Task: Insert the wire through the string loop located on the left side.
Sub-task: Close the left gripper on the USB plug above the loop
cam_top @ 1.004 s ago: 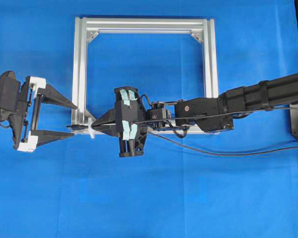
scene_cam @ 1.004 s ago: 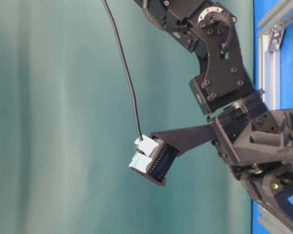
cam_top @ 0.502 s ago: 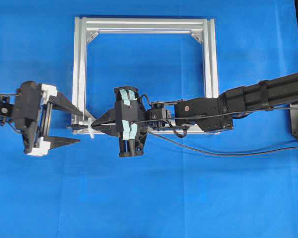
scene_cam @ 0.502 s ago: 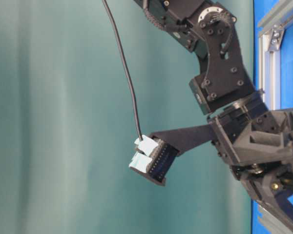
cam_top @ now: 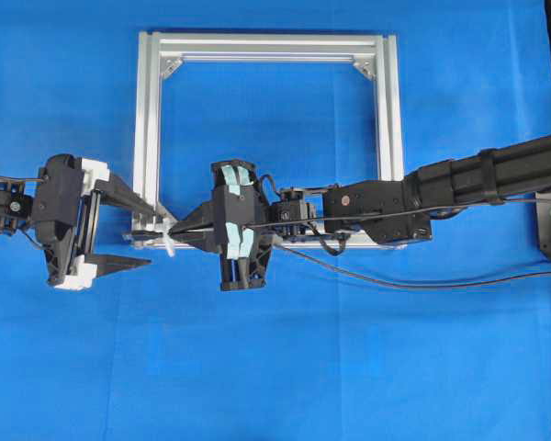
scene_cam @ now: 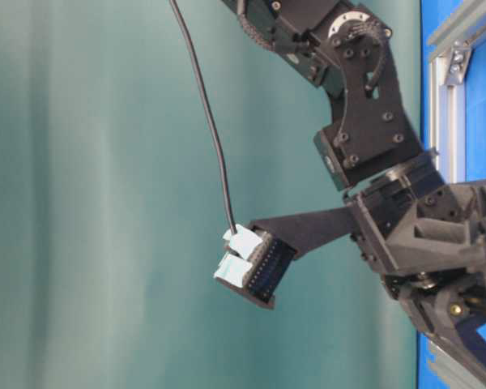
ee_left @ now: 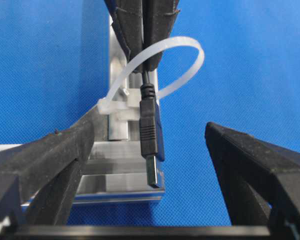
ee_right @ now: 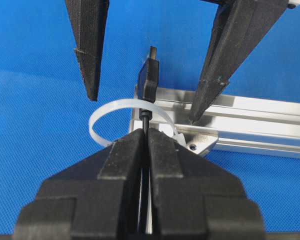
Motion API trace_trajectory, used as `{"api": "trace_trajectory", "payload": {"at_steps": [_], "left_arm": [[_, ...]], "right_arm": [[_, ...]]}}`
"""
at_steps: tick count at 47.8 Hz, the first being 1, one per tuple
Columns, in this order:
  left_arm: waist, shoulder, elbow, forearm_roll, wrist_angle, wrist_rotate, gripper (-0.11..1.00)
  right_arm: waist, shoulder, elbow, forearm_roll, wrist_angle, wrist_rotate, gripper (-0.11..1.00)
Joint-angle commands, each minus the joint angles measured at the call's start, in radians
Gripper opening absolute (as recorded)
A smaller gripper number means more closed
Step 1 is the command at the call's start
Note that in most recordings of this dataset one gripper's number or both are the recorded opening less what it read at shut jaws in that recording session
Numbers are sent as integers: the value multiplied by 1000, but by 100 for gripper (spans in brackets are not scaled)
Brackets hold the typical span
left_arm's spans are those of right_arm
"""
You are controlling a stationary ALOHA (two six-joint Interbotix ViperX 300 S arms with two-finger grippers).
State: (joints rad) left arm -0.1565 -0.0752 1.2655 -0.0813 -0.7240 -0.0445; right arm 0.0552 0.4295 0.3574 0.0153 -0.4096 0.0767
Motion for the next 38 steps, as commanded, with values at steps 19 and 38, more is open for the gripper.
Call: {"api": "trace_trajectory", "payload": {"at_steps": [19,38], "left_arm": [[-3,-11,-12,3,-9,0,88],[-6,-17,-18,5,-9,3,71]], "right_arm": [[-3,-20,-15,-2,-5,-2,0],[-3,-20,-17,0,-5,-2,0]]}}
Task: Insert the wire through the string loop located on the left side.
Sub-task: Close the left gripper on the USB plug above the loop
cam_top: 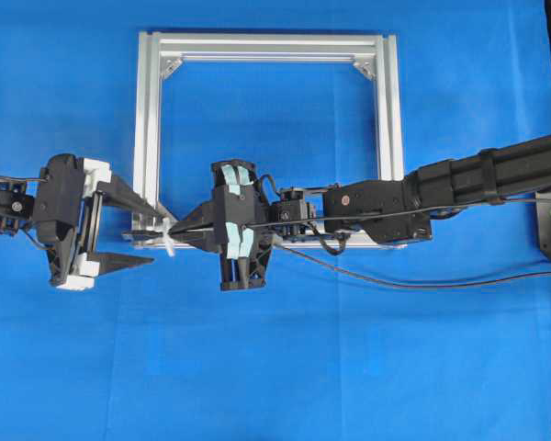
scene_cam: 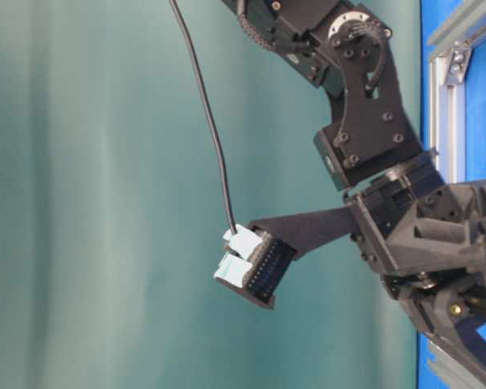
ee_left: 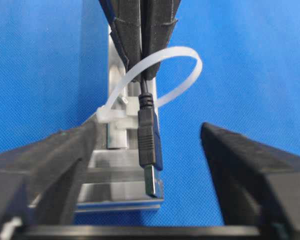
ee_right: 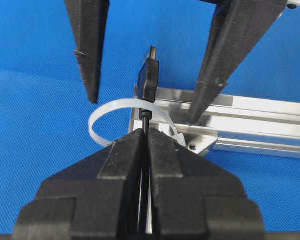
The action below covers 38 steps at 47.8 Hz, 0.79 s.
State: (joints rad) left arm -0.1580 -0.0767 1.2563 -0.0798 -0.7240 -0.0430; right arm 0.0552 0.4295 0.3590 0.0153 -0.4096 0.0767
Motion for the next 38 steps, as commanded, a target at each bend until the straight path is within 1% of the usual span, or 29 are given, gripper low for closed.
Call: {"api": "trace_trajectory", "payload": {"at_steps": [1,8,10,11,22,38], "left_arm": [[-5,-15,-9,3,-9,3,66],[-5,-18,-5,3,-9,2,20],[-5,-20,-5,3,-9,2,10],[-5,-20,-5,3,-11,2,7],[-5,-20,-11,3,-5,2,7],[-5,-25,-8,3,-2,0,7]], "right_arm": [[-3,-20,-18,0,-5,-2,0],[-3,-20,-18,0,-3,-2,0],[-3,-20,-17,0,-3,-2,0],[-3,-18,-17,-2,-3,-2,0],[-3,-20,-18,-18,-3,-2,0],[-14,-20,-15,-21,11,0,0]]}}
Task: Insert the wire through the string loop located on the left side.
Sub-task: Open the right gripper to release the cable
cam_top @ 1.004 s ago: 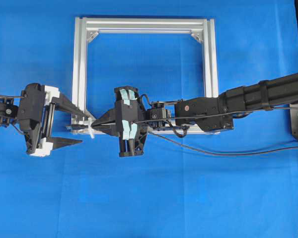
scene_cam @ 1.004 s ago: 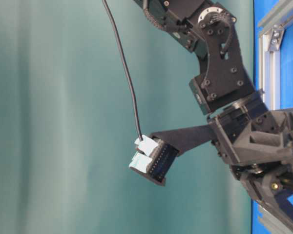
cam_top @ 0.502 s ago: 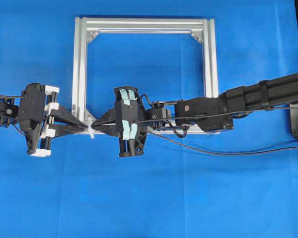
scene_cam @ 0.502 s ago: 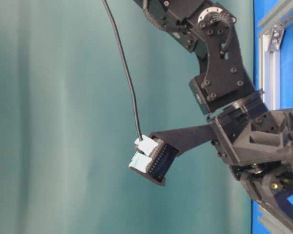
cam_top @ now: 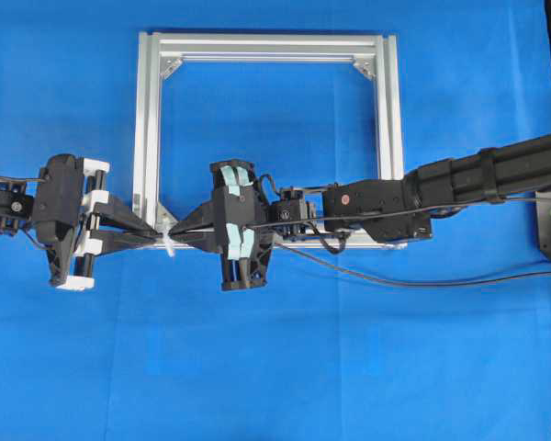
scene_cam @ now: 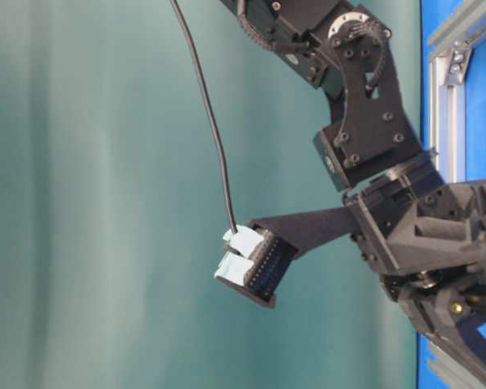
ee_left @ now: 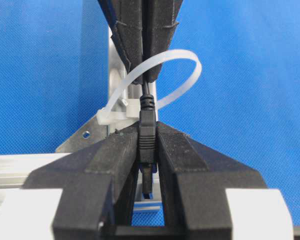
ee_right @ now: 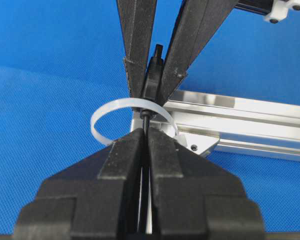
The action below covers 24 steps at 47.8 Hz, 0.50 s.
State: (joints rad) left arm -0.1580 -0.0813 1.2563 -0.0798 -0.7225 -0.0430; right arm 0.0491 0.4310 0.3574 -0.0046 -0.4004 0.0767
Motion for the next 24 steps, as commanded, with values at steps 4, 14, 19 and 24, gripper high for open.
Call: {"api": "trace_trajectory", "payload": {"at_steps": [4,14,19,24], "left_arm": [[-5,-21,-5,3,-5,0,7],[-5,-23,-5,3,-5,0,7],[-5,-21,-5,3,-3,0,7],[-5,-23,-5,3,-3,0,7]], "right_arm": [[-8,-21,-15,5,2,5,3],[-8,-21,-14,9,18,8,53],[-8,-21,-15,11,40,8,84],[-8,-21,-15,11,43,8,96]]}}
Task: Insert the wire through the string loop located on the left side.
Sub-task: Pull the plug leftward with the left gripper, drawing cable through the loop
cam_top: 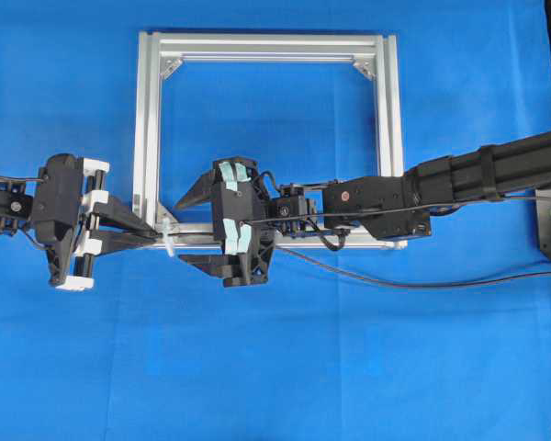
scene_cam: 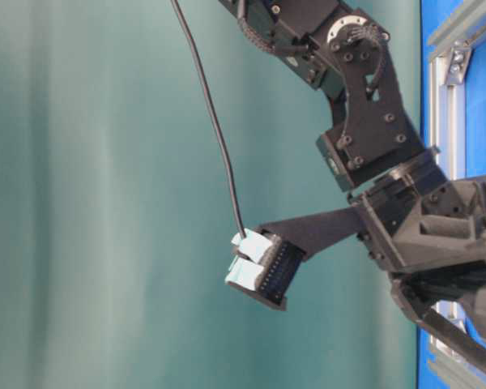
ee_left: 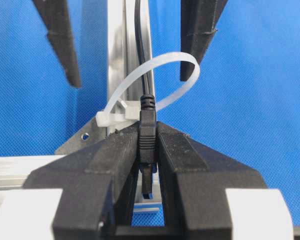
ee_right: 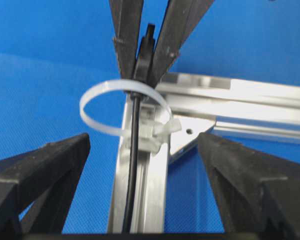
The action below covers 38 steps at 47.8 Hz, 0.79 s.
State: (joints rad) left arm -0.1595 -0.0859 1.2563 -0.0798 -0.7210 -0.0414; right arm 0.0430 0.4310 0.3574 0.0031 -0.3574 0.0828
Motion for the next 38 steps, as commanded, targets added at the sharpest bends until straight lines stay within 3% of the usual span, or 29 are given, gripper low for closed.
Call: {"api": "trace_trajectory", "payload": {"at_steps": [1,11,21,31,38], "left_arm": [[-3,-17,-5,3,-6,-2,7],[-3,-37,5,3,2,-2,7],[-5,-143,55,3,55,-3,7],[-25,-308,120,2,189,-20,7],[-31,-469,132,3,356,-92,7]], "right_arm": [[-2,-21,-15,3,0,2,95],[-2,-21,-15,3,0,2,96],[-2,-23,-14,3,0,2,96],[-2,-23,-14,3,2,2,96],[-2,-21,-17,3,0,2,96]]}}
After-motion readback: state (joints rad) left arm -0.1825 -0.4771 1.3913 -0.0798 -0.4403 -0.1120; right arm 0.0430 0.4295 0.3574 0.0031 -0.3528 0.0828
